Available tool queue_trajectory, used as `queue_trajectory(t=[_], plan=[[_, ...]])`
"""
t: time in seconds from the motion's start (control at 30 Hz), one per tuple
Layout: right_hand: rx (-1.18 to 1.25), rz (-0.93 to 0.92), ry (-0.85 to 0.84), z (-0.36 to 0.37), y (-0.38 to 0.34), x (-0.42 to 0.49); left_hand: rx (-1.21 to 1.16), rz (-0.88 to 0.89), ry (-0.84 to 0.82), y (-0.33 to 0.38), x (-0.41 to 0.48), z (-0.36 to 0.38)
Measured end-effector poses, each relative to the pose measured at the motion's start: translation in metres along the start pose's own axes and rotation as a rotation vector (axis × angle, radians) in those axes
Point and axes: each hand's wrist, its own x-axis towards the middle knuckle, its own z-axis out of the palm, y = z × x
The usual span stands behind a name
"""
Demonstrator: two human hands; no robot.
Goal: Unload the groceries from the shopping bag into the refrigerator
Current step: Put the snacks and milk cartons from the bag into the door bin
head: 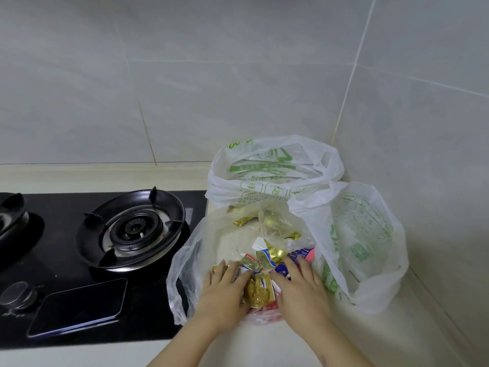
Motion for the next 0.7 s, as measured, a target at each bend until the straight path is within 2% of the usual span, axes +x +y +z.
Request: queue_trajectory(t=[0.17,0.33,0.4,0.57,0.67,0.7], plan=[[0.040,0.065,-0.178,-0.008,0.002,0.007,-0.138,0.007,-0.070,-0.003,0.005,-0.011],[0.000,0.057,-0.306,-0.023,0.006,0.011,-0.228,0.051,0.035,0.000,0.017,-0.025],[0.033,0.096,-0.275,-0.025,0.004,0.013,-0.245,0.080,0.123,-0.001,0.022,-0.028],[0.109,0.102,-0.061,-0.037,0.005,0.021,-0.341,0.041,0.187,-0.005,0.034,-0.032],[0.231,0.101,0.117,-0.058,0.005,0.029,-0.372,0.068,0.283,-0.005,0.044,-0.038],[0.246,0.125,0.126,-0.062,0.008,0.033,-0.380,0.080,0.326,-0.004,0.047,-0.040]])
